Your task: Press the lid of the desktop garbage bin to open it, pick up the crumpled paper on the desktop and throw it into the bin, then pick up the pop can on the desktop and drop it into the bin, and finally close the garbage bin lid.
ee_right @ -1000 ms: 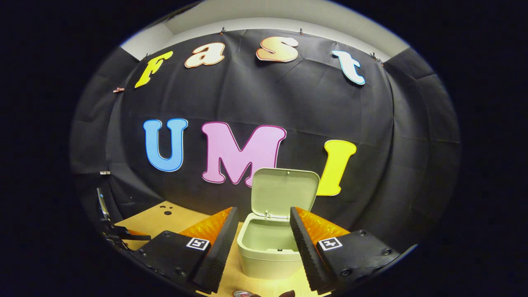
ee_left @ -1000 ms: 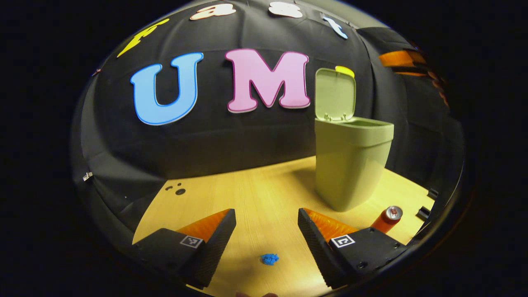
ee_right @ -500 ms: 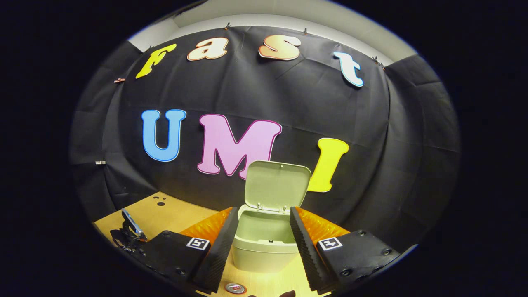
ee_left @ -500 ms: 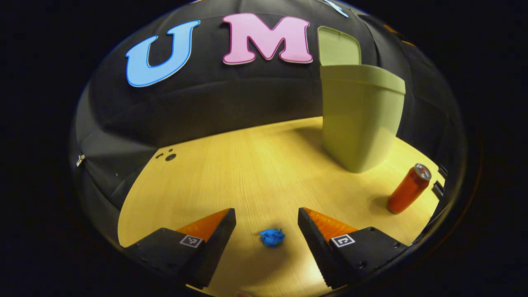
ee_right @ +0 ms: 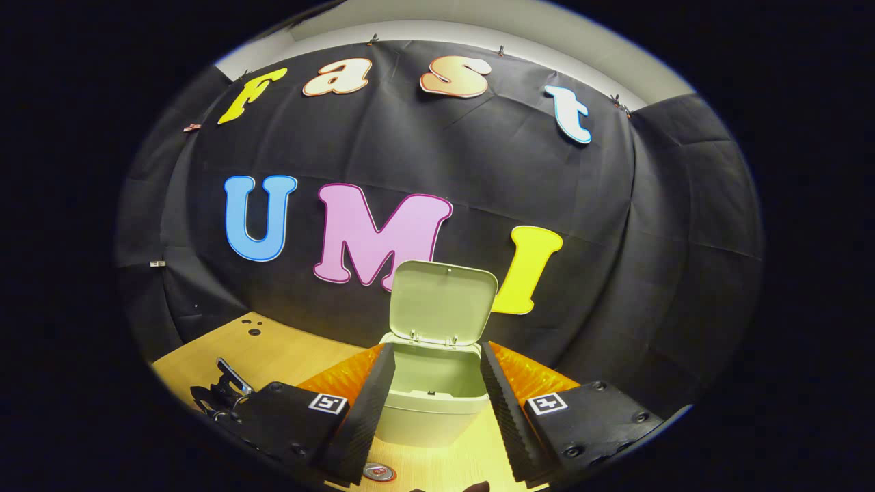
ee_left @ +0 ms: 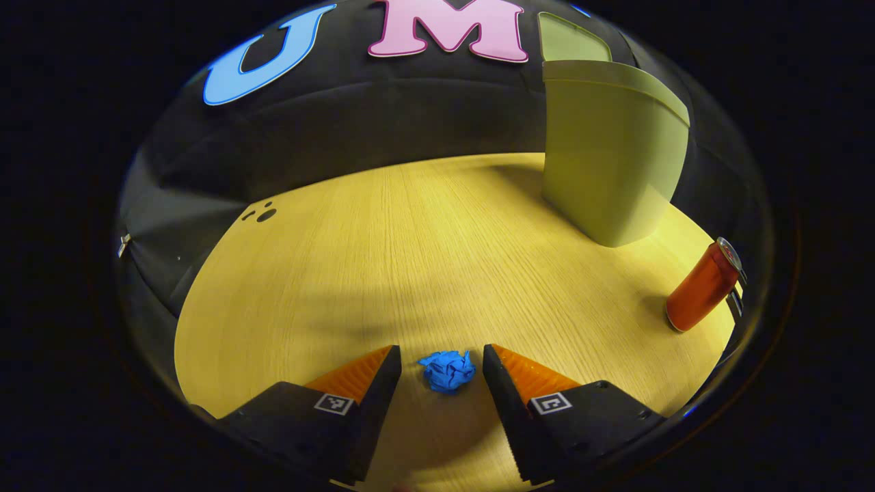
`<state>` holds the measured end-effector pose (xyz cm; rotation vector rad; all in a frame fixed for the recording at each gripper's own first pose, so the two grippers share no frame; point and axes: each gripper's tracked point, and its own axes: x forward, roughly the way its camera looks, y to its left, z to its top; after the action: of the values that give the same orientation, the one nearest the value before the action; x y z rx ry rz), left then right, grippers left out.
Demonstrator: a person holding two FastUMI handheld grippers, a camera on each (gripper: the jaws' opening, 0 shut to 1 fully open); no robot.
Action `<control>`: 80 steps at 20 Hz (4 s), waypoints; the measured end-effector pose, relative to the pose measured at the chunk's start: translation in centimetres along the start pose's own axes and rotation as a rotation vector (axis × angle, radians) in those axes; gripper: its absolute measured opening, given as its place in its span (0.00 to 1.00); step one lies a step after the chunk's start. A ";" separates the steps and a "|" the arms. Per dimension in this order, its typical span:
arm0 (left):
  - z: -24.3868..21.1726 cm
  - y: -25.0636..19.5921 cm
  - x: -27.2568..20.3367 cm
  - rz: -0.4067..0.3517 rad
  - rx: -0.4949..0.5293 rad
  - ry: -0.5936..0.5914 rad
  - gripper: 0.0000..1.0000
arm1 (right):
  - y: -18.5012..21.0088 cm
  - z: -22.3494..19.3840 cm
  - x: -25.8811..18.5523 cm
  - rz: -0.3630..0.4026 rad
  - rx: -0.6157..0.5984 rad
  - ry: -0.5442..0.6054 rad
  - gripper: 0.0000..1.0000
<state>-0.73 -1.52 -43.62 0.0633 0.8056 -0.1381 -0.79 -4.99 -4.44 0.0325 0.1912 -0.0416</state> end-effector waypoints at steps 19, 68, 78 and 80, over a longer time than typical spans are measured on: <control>2.3 -0.7 -1.5 -0.044 0.026 -0.025 0.38 | 0.2 0.1 -0.5 0.015 0.038 -0.021 0.80; 37.0 -24.7 -8.7 -0.457 0.199 -0.503 0.39 | -7.5 -3.9 -7.0 -0.173 0.124 0.017 0.80; 35.5 -25.1 -6.0 -0.418 0.244 -0.414 0.42 | -9.3 -4.5 -7.8 -0.227 0.132 0.020 0.80; 35.4 -25.3 -5.9 -0.422 0.247 -0.408 0.43 | -9.5 -4.6 -7.9 -0.235 0.135 0.022 0.80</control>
<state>16.83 -29.77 -15.02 0.0941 0.3814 -0.6299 -9.85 -14.02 -7.72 0.1455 0.2134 -0.2886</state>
